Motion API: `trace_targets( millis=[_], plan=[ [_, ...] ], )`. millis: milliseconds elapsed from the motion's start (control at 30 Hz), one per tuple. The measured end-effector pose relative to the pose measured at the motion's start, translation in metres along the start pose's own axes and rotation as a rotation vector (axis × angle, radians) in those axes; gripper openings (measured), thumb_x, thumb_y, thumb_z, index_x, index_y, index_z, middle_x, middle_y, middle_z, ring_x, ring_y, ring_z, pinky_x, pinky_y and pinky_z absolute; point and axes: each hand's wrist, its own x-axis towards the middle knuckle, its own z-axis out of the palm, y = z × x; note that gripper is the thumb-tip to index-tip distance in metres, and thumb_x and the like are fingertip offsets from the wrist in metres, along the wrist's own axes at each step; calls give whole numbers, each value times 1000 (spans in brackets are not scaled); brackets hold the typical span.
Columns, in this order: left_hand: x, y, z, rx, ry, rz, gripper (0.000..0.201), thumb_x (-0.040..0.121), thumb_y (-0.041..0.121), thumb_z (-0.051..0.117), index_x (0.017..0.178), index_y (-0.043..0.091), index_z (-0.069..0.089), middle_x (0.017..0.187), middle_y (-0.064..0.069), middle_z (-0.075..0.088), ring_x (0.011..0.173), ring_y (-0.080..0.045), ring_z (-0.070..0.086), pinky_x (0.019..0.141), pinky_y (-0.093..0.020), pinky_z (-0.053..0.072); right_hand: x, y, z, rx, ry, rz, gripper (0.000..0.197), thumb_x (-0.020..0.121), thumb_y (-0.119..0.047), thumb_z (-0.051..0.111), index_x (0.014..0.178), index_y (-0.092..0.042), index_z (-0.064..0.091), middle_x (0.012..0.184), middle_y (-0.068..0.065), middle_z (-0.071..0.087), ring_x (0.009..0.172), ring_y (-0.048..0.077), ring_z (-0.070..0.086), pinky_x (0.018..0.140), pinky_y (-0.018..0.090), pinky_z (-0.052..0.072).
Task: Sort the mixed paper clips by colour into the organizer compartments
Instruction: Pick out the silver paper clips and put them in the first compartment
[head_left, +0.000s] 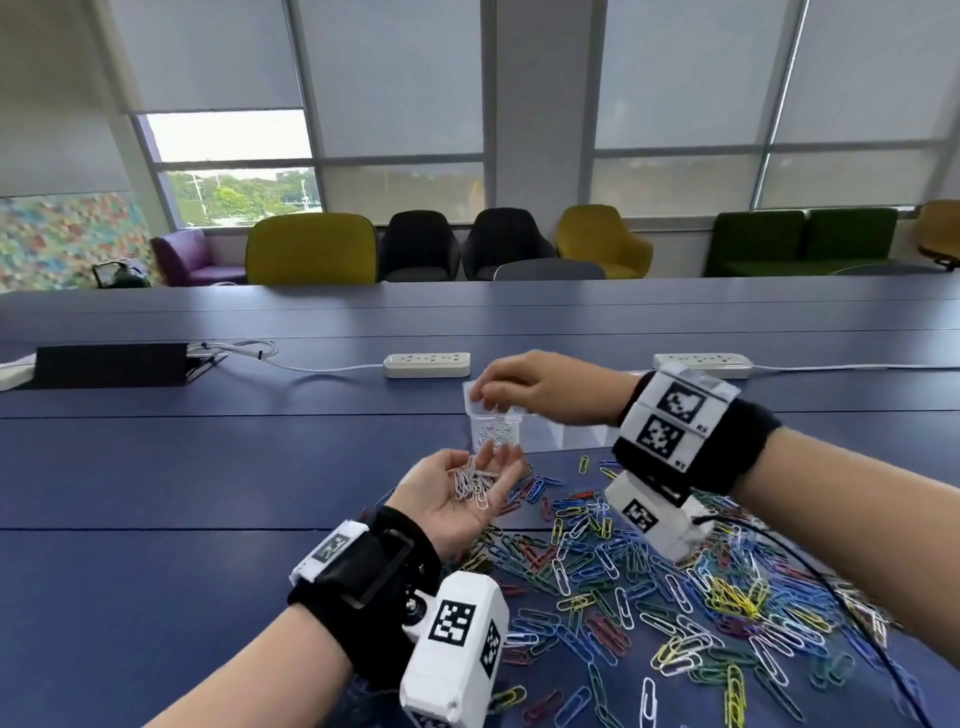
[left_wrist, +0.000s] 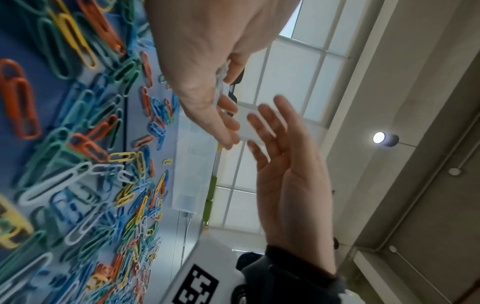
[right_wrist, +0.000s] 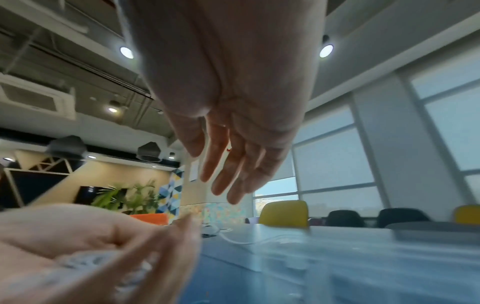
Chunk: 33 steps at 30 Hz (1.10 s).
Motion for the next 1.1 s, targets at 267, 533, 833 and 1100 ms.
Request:
trace_targets(
  millis=[267, 533, 833, 1100],
  plan=[
    [62, 45, 59, 679, 107, 270, 24, 95, 4, 24, 83, 12, 43, 42, 5, 31, 28, -5, 26, 25, -9, 14, -7, 104, 1, -270, -55, 301, 44, 101, -23, 37, 143, -13, 32, 145, 11, 39, 131, 25, 39, 110, 35, 28],
    [141, 60, 76, 1376, 357, 536, 30, 98, 3, 32, 73, 14, 46, 45, 3, 37, 29, -6, 33, 39, -11, 25, -5, 128, 16, -318, -234, 321, 43, 101, -40, 25, 141, -26, 31, 144, 7, 41, 132, 26, 37, 109, 48, 26],
    [134, 55, 68, 2345, 336, 402, 13, 87, 1, 43, 80, 10, 49, 81, -11, 44, 77, -21, 37, 62, -24, 32, -7, 126, 16, -341, -249, 326, 43, 101, -42, 24, 141, -29, 28, 144, 4, 38, 133, 23, 34, 109, 49, 18],
    [86, 61, 77, 2316, 256, 676, 21, 91, 10, 45, 108, 12, 57, 112, -6, 63, 103, -22, 58, 88, -30, 45, -28, 96, 11, -441, -69, 283, 60, 91, -59, 35, 145, -37, 19, 146, 0, 32, 137, 21, 25, 109, 49, 16]
  ],
)
